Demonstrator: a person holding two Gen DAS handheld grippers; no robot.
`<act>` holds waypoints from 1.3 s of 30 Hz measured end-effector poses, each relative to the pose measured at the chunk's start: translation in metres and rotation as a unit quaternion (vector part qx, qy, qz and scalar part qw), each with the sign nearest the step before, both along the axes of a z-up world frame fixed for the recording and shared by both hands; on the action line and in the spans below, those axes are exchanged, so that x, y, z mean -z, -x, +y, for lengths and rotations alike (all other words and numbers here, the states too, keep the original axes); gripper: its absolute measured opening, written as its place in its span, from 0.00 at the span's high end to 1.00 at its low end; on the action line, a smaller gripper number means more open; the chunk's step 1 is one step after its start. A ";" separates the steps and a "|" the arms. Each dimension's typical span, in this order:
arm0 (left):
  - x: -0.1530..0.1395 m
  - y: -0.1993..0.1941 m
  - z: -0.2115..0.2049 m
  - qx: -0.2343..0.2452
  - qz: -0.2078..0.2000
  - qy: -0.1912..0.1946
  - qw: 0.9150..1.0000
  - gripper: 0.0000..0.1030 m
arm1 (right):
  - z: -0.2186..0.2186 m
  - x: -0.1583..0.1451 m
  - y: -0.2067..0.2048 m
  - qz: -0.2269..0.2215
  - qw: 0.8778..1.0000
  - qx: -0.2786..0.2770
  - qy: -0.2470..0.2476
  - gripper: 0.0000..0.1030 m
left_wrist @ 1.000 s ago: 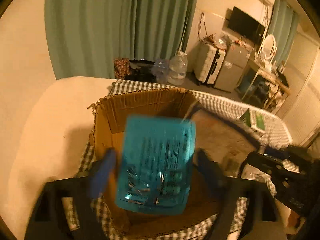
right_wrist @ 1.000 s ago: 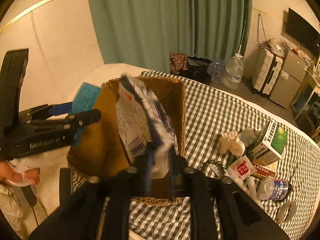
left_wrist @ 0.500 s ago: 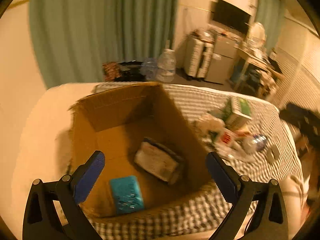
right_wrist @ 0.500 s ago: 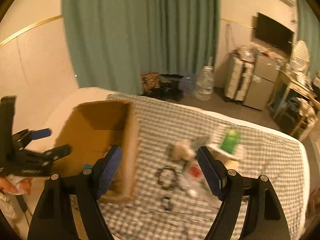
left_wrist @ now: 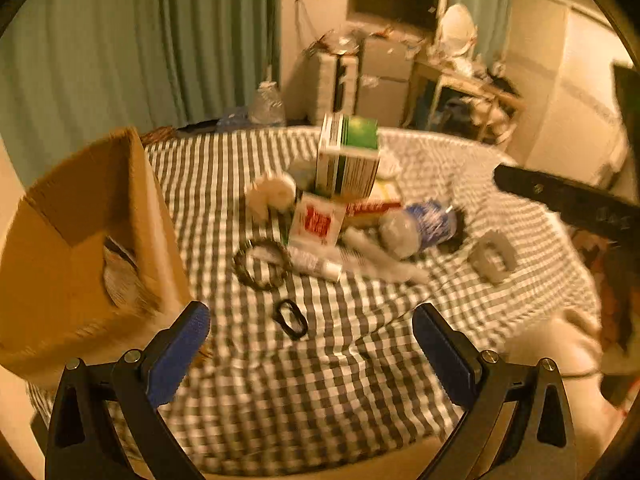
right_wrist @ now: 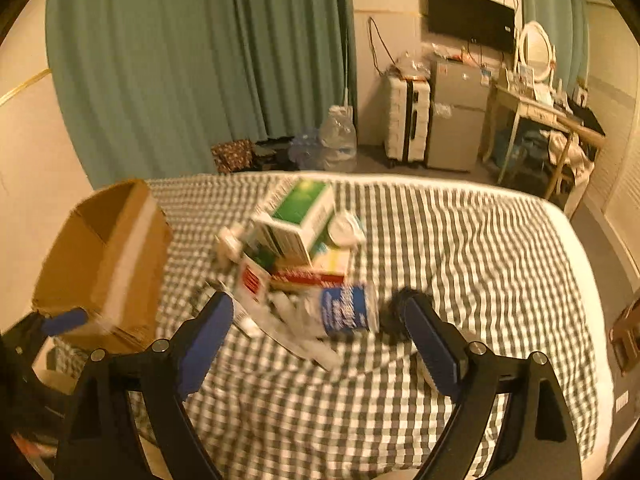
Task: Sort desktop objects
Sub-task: 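Grasp the black hair tie with the left tool while the right tool grasps the clear bottle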
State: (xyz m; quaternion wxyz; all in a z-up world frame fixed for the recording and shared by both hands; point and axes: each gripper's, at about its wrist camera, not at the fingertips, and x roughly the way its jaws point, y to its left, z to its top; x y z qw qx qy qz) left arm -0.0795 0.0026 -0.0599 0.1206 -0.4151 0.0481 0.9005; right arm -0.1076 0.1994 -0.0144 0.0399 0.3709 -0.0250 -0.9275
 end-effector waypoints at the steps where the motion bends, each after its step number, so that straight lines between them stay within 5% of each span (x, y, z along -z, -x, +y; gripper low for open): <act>1: 0.011 0.003 0.007 -0.010 -0.003 0.012 1.000 0.00 | 0.001 0.007 0.001 -0.001 1.000 0.002 -0.002 0.14; 3: 0.032 0.013 0.014 -0.043 -0.007 0.031 0.999 0.00 | -0.002 0.022 0.004 -0.002 1.000 -0.001 -0.003 0.10; 9: 0.082 0.037 0.002 -0.119 -0.045 0.005 0.992 0.00 | -0.019 0.064 0.030 -0.026 0.999 -0.018 -0.036 0.07; 13: 0.112 0.047 0.000 -0.126 -0.080 0.017 0.989 0.00 | -0.022 0.080 0.050 -0.038 0.997 -0.011 -0.062 0.07; 20: 0.132 0.064 -0.013 -0.142 -0.119 -0.021 0.983 0.00 | -0.021 0.090 0.068 -0.031 0.996 0.004 -0.083 0.07; 27: 0.139 0.074 -0.014 -0.128 -0.108 -0.014 0.986 0.02 | -0.021 0.104 0.082 -0.048 0.995 0.006 -0.092 0.07; 29: 0.137 0.074 -0.019 -0.137 -0.100 -0.018 0.985 0.23 | -0.019 0.107 0.085 -0.056 0.995 0.004 -0.080 0.07; 39: 0.129 0.078 -0.036 -0.141 -0.111 -0.054 0.982 0.88 | -0.015 0.122 0.089 -0.086 0.995 0.003 -0.054 0.12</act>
